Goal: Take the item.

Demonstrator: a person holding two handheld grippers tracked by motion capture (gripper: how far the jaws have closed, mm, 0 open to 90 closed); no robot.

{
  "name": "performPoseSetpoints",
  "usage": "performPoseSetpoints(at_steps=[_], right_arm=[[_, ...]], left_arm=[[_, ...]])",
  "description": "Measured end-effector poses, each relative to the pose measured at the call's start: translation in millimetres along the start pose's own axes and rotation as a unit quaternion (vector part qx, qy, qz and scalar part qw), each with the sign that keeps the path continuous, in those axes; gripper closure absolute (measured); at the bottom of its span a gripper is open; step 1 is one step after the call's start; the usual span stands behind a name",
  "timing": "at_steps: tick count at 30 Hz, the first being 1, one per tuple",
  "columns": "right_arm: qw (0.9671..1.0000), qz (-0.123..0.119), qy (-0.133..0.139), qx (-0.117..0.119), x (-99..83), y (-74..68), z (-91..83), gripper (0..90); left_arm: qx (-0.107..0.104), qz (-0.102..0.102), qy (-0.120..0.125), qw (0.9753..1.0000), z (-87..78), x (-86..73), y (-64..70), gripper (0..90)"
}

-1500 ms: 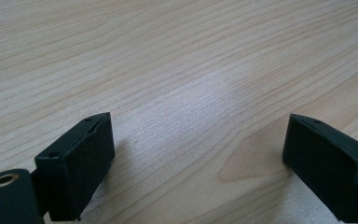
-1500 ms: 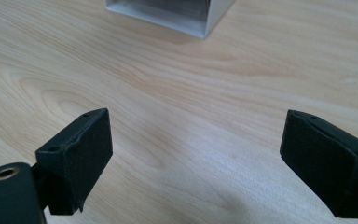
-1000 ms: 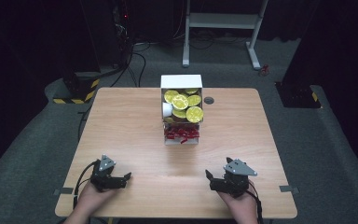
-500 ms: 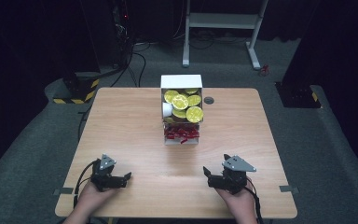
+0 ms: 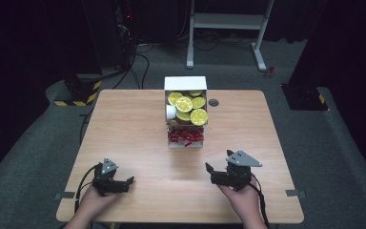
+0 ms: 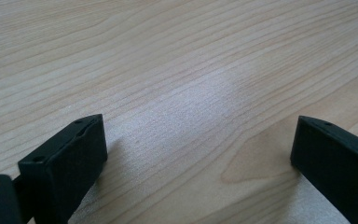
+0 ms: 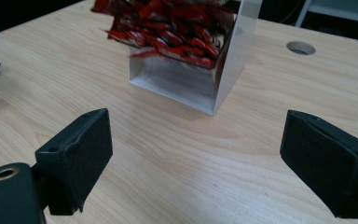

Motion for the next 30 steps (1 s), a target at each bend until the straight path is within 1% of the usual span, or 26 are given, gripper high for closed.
performPoseSetpoints(at_steps=[3,5,6,7,10,11,12,14,16,21,24,29,30], right_arm=[[1.0,-0.003,0.003,-0.001,3.1,-0.1,0.2,9.2],[1.0,0.0,0.005,0.001,6.4,-0.9,0.3,9.2],[1.0,-0.003,0.006,-0.005,8.2,-0.5,0.1,9.2],[1.0,0.0,0.008,-0.005,10.8,-0.6,-0.1,9.2],[0.9998,0.002,0.019,0.001,19.1,-1.3,-1.0,9.2],[0.9998,0.002,0.019,0.001,19.1,-1.3,-1.0,9.2],[0.9997,-0.004,0.022,0.005,23.7,-2.2,-1.4,9.2],[0.9997,-0.005,0.024,0.005,25.2,-2.6,-1.4,9.2],[0.9996,-0.012,0.026,0.009,29.8,-4.0,-1.6,9.2],[0.9995,-0.015,0.027,0.006,34.5,-5.9,-0.8,9.2],[0.9993,-0.021,0.03,0.007,38.6,-9.2,1.8,9.2],[0.9992,-0.023,0.033,0.008,42.7,-11.7,3.2,9.2],[0.9992,-0.022,0.033,0.009,44.7,-12.8,4.1,9.2]], left_arm=[[-0.001,0.0,0.0,1.0,-0.1,-0.1,-0.1,3.9],[-0.001,0.001,0.0,1.0,-0.2,-0.2,0.0,3.9],[-0.001,0.001,0.0,1.0,-0.2,-0.2,0.0,4.0],[0.0,0.005,0.0,1.0,-0.3,-0.1,-0.5,4.1],[-0.001,0.004,0.0,1.0,-0.3,-0.2,-0.4,4.1],[-0.001,0.004,0.0,1.0,-0.3,-0.2,-0.4,4.1],[-0.001,0.004,0.0,1.0,-0.3,-0.2,-0.4,4.1],[-0.001,0.005,0.0,1.0,-0.3,-0.1,-0.4,4.1],[-0.001,0.004,0.0,1.0,-0.3,-0.1,-0.4,4.1],[-0.001,0.004,0.0,1.0,-0.4,-0.2,-0.4,4.1],[0.0,0.005,0.0,1.0,-0.4,-0.1,-0.4,4.1],[0.001,0.005,0.001,1.0,-0.4,-0.1,-0.4,4.2],[0.001,0.002,0.001,1.0,-0.8,-0.6,0.1,4.2]])
Point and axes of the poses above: each handheld gripper's, and its own axes: z roughly forward along the jaws, x roughly out of its top, y roughly to its right, the point moved 5 cm from there along z, roughly forward along the jaws
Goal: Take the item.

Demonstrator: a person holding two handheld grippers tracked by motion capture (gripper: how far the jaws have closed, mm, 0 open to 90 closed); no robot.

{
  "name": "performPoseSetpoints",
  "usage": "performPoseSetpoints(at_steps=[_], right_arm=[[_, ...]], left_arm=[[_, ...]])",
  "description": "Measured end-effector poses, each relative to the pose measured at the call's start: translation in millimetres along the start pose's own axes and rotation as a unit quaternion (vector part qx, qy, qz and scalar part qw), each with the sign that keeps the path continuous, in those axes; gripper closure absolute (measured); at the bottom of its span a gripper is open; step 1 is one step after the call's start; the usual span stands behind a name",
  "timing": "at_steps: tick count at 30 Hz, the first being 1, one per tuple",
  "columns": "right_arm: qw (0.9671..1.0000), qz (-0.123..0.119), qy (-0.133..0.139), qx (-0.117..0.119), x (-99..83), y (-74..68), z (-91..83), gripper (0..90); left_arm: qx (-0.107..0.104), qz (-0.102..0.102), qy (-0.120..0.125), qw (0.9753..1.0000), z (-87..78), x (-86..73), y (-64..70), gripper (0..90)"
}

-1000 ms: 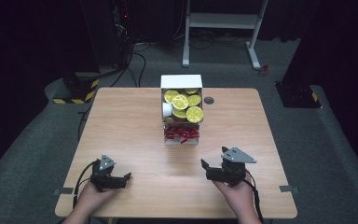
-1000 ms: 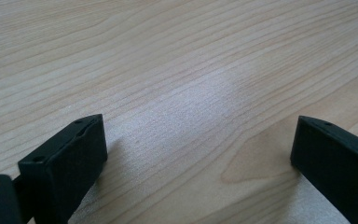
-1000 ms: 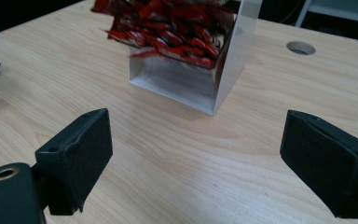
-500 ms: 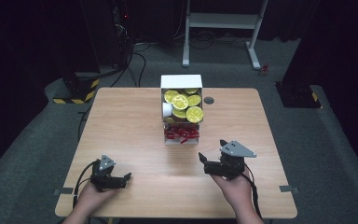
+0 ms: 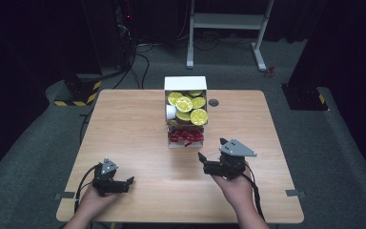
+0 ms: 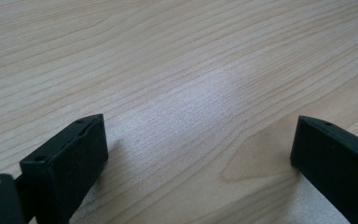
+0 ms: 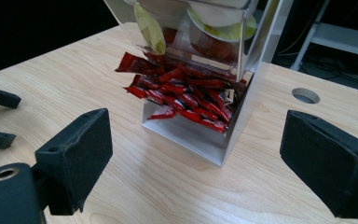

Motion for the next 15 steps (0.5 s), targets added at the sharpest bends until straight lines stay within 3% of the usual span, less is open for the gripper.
performPoseSetpoints(at_steps=[15], right_arm=[[1.0,-0.002,0.009,0.001,20.3,4.6,6.9,11.2]], left_arm=[[0.003,0.001,0.003,1.0,-1.2,-0.7,0.4,5.7]])
Point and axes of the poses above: each handheld gripper's, and its own axes: z roughly forward along the jaws, x roughly out of its top, y roughly to its right, the point moved 5 cm from there along z, roughly forward along the jaws
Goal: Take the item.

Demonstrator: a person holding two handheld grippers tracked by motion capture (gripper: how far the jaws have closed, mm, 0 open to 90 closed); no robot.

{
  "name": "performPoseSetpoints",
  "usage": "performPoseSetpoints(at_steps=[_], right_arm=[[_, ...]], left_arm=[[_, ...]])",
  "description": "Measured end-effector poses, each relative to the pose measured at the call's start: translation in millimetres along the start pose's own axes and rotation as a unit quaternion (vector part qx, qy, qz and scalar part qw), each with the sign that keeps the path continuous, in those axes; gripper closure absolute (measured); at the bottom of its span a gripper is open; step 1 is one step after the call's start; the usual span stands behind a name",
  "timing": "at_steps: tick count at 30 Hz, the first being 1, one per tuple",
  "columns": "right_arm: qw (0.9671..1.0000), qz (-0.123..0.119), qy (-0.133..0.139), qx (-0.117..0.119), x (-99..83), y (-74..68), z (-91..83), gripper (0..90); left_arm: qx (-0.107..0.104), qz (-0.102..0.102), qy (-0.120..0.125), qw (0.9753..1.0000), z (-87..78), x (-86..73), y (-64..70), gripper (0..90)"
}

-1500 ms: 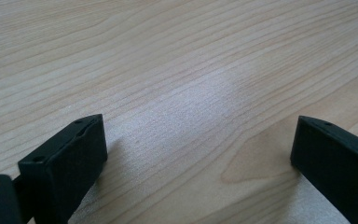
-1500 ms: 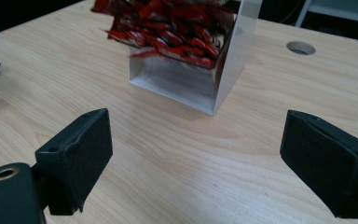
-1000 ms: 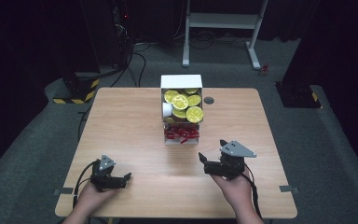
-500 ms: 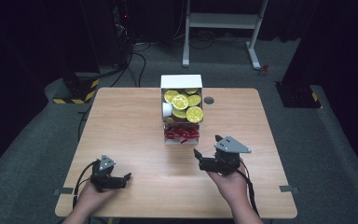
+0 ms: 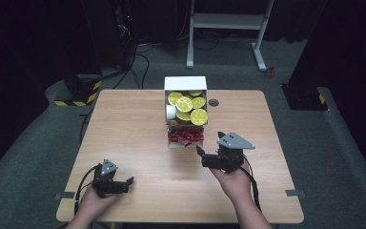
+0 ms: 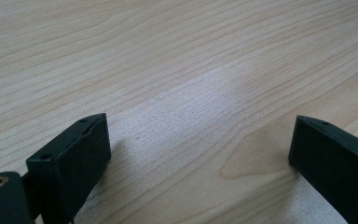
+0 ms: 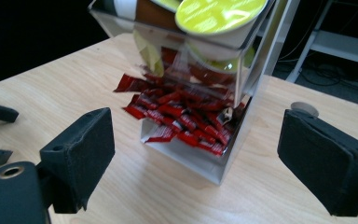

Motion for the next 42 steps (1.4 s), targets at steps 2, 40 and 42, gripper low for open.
performPoseSetpoints(at_steps=[2,40,42], right_arm=[[1.0,0.003,0.001,-0.001,3.1,3.2,0.7,11.7],[0.9992,0.007,0.031,0.025,84.6,3.2,27.5,13.5],[0.9991,0.005,0.033,0.025,85.5,3.0,29.0,13.6]], left_arm=[[0.0,0.0,0.0,1.0,0.0,0.0,0.0,5.8],[-0.001,0.004,-0.002,1.0,1.3,1.0,-0.6,4.4],[-0.002,0.004,-0.002,1.0,1.4,1.1,-0.6,4.4]])
Point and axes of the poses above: each handheld gripper's, and its own axes: z roughly forward along the jaws, x roughly out of its top, y roughly to its right, the point moved 5 cm from there along z, roughly forward along the jaws
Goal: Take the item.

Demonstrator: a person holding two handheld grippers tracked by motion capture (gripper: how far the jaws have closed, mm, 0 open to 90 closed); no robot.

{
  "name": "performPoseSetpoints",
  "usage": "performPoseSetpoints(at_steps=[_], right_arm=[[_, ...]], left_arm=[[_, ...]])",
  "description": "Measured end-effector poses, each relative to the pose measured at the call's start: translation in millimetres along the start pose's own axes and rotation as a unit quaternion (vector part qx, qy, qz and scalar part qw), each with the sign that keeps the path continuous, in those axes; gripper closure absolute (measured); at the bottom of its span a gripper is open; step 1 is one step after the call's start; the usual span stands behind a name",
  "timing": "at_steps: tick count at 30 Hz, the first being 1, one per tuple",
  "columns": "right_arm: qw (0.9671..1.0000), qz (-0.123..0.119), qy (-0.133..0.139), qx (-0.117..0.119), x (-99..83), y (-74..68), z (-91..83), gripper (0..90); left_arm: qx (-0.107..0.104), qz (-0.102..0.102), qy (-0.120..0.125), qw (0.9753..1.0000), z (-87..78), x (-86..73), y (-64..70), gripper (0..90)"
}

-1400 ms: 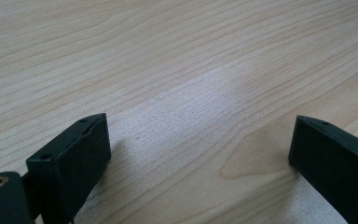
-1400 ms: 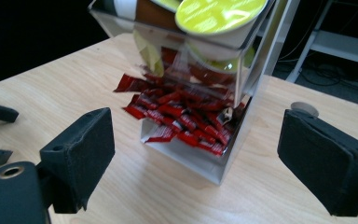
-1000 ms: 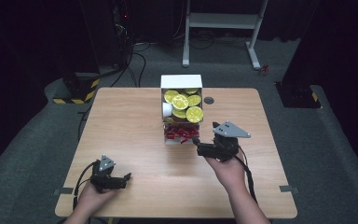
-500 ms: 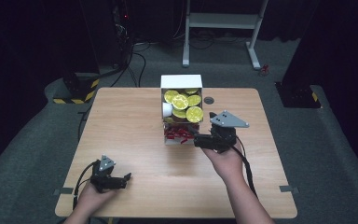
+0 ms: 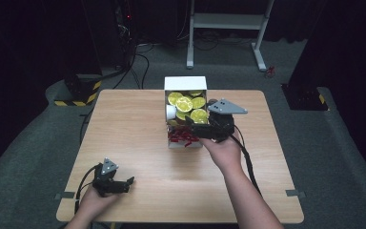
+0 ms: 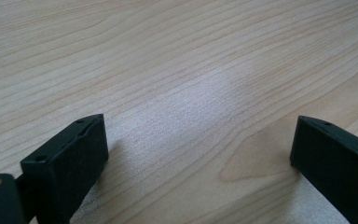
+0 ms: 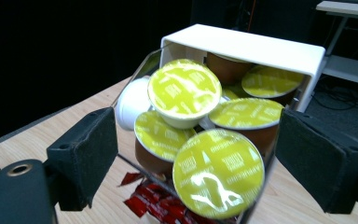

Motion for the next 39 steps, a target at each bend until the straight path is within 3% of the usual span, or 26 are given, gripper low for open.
performPoseSetpoints(at_steps=[19,26,39], right_arm=[[0.9999,-0.009,-0.01,0.01,12.8,-5.3,29.8,13.7],[0.9998,-0.016,-0.013,0.003,19.0,-9.0,38.3,15.1],[0.9994,-0.012,-0.032,0.0,15.4,-6.8,50.8,20.3]], left_arm=[[-0.001,-0.001,0.0,1.0,-0.2,-0.3,0.2,4.4],[-0.002,-0.001,0.001,1.0,-0.2,-0.3,0.0,4.5],[-0.003,-0.004,0.001,1.0,-0.3,-0.6,0.7,4.6]])
Point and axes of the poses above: each handheld gripper's, and its own axes: z roughly forward along the jaws, x roughly out of its top, y roughly to its right, the point moved 5 cm from there along z, roughly forward along the jaws
